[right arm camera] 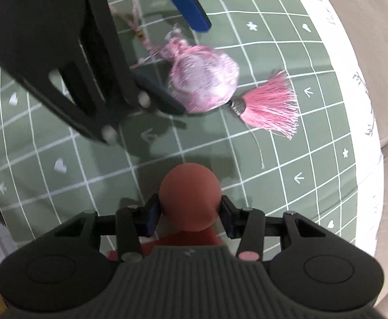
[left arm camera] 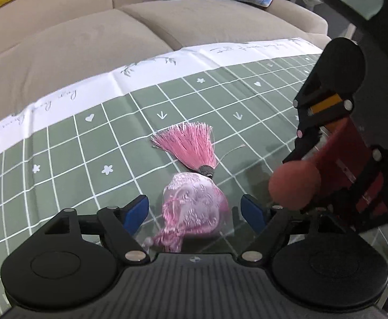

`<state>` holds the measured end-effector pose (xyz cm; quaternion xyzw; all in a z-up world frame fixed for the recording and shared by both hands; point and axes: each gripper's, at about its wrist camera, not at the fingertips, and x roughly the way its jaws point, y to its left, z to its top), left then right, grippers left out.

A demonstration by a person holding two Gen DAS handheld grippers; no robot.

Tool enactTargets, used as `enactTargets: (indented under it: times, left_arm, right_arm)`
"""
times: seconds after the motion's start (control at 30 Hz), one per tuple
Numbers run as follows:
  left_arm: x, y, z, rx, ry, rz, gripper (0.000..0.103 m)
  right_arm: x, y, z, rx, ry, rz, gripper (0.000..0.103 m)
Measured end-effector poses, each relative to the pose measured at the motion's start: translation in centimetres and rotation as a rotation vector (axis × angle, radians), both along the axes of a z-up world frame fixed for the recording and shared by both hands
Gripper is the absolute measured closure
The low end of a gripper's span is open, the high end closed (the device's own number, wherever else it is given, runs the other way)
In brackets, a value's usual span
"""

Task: Organize soft objects
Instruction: 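Grasp the pink ball with the right tool while the left tool grasps the pink pouch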

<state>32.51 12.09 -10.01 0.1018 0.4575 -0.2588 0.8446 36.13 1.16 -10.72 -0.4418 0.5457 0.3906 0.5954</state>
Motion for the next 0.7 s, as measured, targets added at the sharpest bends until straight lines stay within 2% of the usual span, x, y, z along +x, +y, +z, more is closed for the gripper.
enactTargets:
  times: [0.13, 0.23, 0.33, 0.43, 0.7]
  left_arm:
    - [0.9, -0.6, -1.0, 0.02, 0.028, 0.011, 0.015]
    - [1.2, -0.8, -1.5, 0.018, 0.054, 0.011, 0.025]
    - [1.0, -1.3, -1.9, 0.044, 0.047, -0.013, 0.042]
    - [0.7, -1.8, -1.7, 0.066, 0.035, -0.019, 0.049]
    - [-0.6, -1.3, 0.3, 0.081, 0.008, 0.021, 0.052]
  right_arm:
    - [0.9, 0.4, -0.8, -0.004, 0.013, -0.024, 0.057]
    - [1.4, 0.6, -1.3, -0.011, 0.017, -0.033, 0.057]
    - [1.3, 0.8, -1.3, -0.013, 0.018, -0.027, 0.056]
    - [1.1, 0.9, -1.4, -0.018, 0.015, -0.025, 0.056]
    - [0.5, 1.0, -1.6, -0.02, -0.023, -0.031, 0.057]
